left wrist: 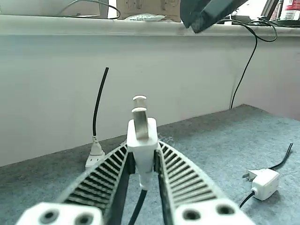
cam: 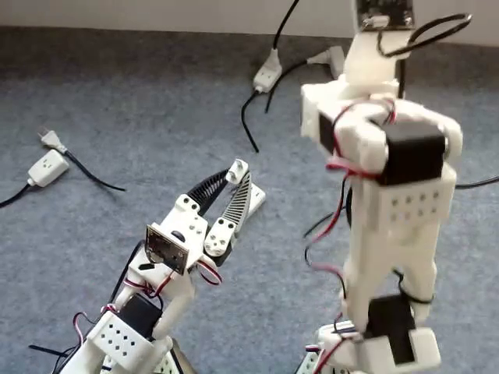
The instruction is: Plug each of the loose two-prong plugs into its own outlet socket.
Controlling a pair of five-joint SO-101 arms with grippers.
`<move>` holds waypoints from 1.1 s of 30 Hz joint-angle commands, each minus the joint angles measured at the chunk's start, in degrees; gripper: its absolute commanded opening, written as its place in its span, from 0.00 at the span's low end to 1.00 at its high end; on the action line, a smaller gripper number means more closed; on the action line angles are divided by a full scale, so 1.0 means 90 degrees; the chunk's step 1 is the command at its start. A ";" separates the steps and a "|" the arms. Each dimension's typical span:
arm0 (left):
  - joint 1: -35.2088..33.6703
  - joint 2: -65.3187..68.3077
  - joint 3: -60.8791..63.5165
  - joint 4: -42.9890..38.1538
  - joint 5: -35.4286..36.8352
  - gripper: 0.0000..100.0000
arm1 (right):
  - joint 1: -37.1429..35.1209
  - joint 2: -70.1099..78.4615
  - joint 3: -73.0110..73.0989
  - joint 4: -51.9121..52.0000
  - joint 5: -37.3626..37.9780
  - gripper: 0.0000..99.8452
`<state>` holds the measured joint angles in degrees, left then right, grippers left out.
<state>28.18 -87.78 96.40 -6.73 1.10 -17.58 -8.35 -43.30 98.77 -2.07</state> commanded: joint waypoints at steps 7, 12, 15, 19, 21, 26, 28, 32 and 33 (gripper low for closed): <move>-0.0044 -0.0073 0.0142 -0.0029 0.0537 0.01 | -0.1910 -0.1636 0.0923 0.0230 0.0645 0.01; -0.0044 -0.0103 0.0142 -0.0029 0.0537 0.01 | -0.3267 -0.2164 0.2242 0.0161 0.1680 0.01; -0.0044 -0.0122 0.0142 -0.0029 0.0537 0.01 | -0.3629 -0.2427 0.3424 -0.0435 0.1973 0.01; -0.0044 -0.0122 0.0142 -0.0029 0.0537 0.01 | -0.3648 -0.2877 0.4850 -0.1636 0.2022 0.01; -0.0044 -0.0122 0.0142 -0.0029 0.0537 0.01 | -0.3609 -0.3111 0.5426 -0.2134 0.2051 0.01; -0.0054 -0.0122 0.0142 -0.0029 0.0537 0.01 | -0.3433 -0.3521 0.6462 -0.2896 0.2989 0.01; -0.0054 -0.0122 0.0142 -0.0029 0.0537 0.01 | -0.3228 -0.3570 0.6745 -0.3219 0.3165 0.01; -0.0054 -0.0122 0.0142 -0.0029 0.0537 0.01 | -0.2867 -0.3590 0.7028 -0.3707 0.3194 0.01; -0.0054 -0.0122 0.0142 -0.0029 0.0537 0.01 | -0.2808 -0.3590 0.7048 -0.3766 0.3194 0.01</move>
<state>28.26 -87.96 96.40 -6.64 5.49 -46.15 -39.82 19.12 68.35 25.54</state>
